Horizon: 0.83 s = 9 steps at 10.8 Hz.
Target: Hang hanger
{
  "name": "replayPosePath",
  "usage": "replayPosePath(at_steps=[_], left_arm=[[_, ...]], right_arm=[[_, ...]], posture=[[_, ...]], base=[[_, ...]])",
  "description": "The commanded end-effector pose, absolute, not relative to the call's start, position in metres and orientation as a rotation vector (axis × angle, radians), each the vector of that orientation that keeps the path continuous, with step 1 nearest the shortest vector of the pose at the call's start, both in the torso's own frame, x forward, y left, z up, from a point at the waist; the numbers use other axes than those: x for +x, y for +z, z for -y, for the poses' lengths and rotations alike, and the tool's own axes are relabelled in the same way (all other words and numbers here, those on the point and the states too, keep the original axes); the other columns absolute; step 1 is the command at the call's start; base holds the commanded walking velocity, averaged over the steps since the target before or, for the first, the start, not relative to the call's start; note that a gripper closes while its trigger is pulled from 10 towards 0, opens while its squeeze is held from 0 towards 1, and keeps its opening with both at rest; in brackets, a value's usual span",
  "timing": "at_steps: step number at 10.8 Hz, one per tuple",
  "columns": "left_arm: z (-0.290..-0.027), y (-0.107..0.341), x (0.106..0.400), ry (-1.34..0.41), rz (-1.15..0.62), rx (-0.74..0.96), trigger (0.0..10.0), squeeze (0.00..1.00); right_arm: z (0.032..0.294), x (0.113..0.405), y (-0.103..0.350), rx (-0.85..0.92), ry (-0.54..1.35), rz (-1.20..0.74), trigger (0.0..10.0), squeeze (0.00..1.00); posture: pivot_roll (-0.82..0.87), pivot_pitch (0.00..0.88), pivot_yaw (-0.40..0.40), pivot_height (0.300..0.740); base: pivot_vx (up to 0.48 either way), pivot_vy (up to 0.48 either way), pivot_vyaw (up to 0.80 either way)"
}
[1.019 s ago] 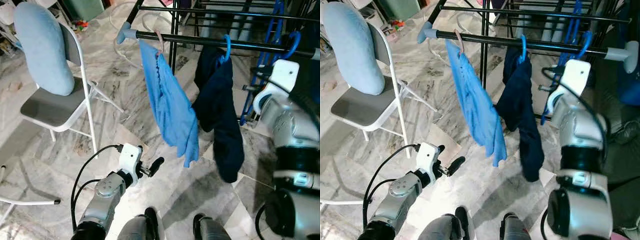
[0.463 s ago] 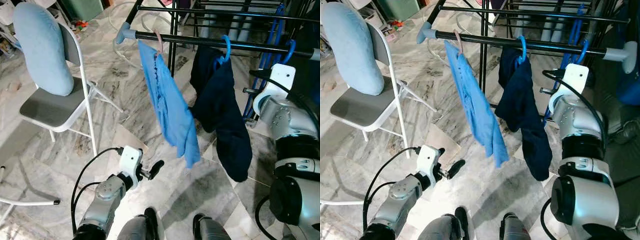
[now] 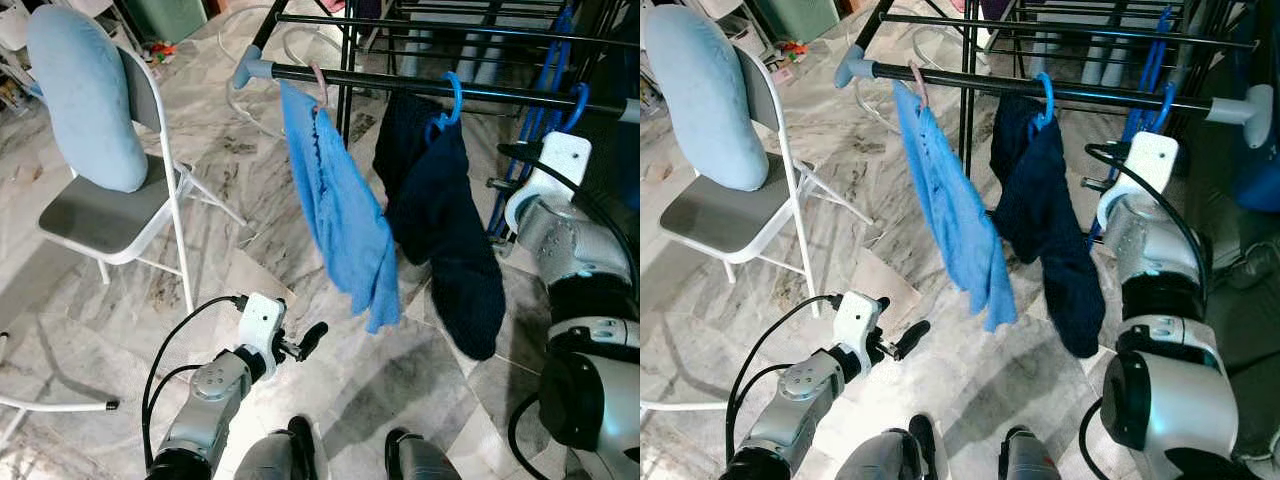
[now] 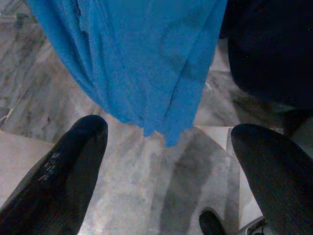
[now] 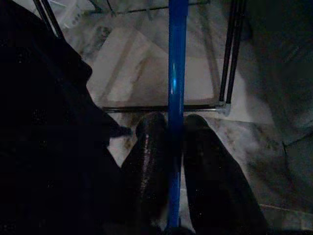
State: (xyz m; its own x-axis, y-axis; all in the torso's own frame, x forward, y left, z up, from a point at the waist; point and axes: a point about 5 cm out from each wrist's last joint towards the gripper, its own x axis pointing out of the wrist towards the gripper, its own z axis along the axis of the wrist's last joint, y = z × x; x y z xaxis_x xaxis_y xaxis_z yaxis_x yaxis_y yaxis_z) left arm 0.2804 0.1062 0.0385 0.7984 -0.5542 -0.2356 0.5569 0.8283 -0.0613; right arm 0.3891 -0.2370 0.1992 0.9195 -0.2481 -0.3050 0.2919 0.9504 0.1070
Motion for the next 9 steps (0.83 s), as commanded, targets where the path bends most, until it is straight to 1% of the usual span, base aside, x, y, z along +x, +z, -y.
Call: replayPosePath(at_steps=[1,2,3,5,7,9], left_arm=[[-0.112,0.032,0.276,-0.584,-0.283,0.024,10.0,0.0],[-0.112,0.032,0.276,-0.582,-0.284,0.024,10.0,0.0],[-0.112,0.032,0.276,-0.581,-0.286,0.024,10.0,0.0],[-0.109,0.031,0.28,-0.585,-0.287,0.025,10.0,0.0],[-0.103,0.032,0.283,-0.615,-0.285,0.026,10.0,0.0],[-0.099,0.033,0.286,-0.624,-0.286,0.026,10.0,0.0]], right_arm=[[0.23,0.388,0.191,0.131,-0.252,-0.303,10.0,1.0],[0.229,0.384,0.193,0.075,-0.235,-0.229,10.0,1.0],[0.229,0.379,0.187,0.054,-0.232,-0.22,10.0,1.0],[0.231,0.361,0.177,0.002,-0.242,-0.126,10.0,1.0],[0.23,0.344,0.17,-0.105,-0.265,-0.074,10.0,1.0],[0.228,0.335,0.167,-0.15,-0.264,-0.048,10.0,1.0]], posture=[[-0.04,0.24,0.126,0.74],[-0.04,0.24,0.128,0.74],[-0.04,0.237,0.129,0.74],[-0.07,0.224,0.138,0.74],[-0.09,0.219,0.148,0.74],[-0.11,0.215,0.151,0.74]], base=[[0.0,0.0,0.0],[0.0,0.0,0.0],[0.0,0.0,0.0],[0.0,0.0,0.0],[0.0,0.0,0.0],[0.0,0.0,0.0]])
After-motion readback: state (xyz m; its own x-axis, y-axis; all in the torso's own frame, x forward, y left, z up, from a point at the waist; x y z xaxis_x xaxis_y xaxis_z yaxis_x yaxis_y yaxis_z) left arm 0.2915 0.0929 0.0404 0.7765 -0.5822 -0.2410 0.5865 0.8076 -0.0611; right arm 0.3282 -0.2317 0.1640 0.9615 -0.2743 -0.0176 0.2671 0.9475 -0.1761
